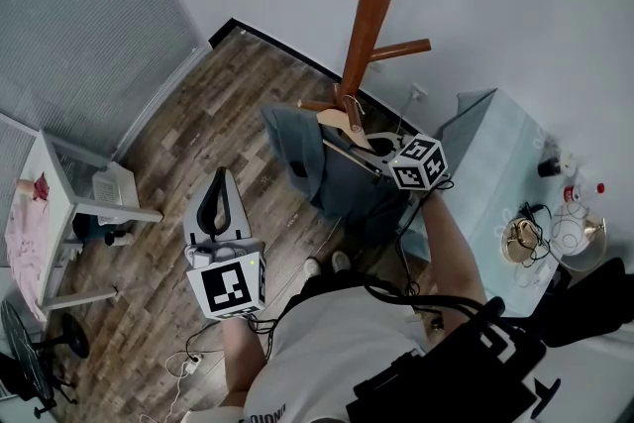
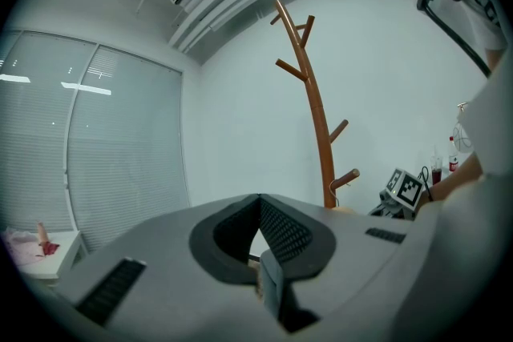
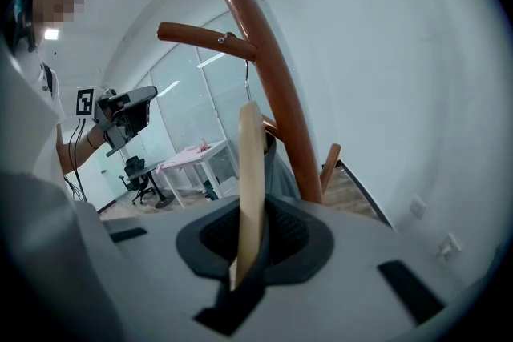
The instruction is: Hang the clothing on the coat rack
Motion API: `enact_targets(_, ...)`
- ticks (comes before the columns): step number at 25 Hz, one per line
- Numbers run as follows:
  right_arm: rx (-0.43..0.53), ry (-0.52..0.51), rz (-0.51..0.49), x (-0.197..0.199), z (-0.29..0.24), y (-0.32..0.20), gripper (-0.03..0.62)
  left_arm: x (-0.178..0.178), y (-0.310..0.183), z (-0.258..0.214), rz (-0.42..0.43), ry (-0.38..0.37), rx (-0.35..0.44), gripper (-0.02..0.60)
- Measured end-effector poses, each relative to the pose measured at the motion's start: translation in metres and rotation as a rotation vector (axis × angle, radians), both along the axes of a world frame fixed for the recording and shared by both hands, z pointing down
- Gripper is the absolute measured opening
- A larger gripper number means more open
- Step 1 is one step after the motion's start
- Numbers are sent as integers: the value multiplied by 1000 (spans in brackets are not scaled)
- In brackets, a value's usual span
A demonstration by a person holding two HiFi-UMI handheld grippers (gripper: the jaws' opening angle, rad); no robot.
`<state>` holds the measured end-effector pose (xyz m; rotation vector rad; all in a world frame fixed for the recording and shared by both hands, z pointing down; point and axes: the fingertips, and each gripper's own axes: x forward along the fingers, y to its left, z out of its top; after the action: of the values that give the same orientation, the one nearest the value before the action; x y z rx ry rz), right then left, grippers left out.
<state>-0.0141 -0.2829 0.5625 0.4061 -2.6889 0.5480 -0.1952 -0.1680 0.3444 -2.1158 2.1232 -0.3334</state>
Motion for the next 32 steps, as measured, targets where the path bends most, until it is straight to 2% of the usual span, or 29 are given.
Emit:
enact_targets(14,56,65,5,1,3,-2,51,0,-2,1,9,7,7,12)
enact_targets(20,79,50,54,7,-6,-7,95,0,-2,1,7,9,4,12)
enact_targets(25,139,61,75,14,-24,-8,117,0,-2,1,13,13,10,12)
enact_targets(32,197,80,137,25,-38,-8,123,1,-3,0,26,21,19,13)
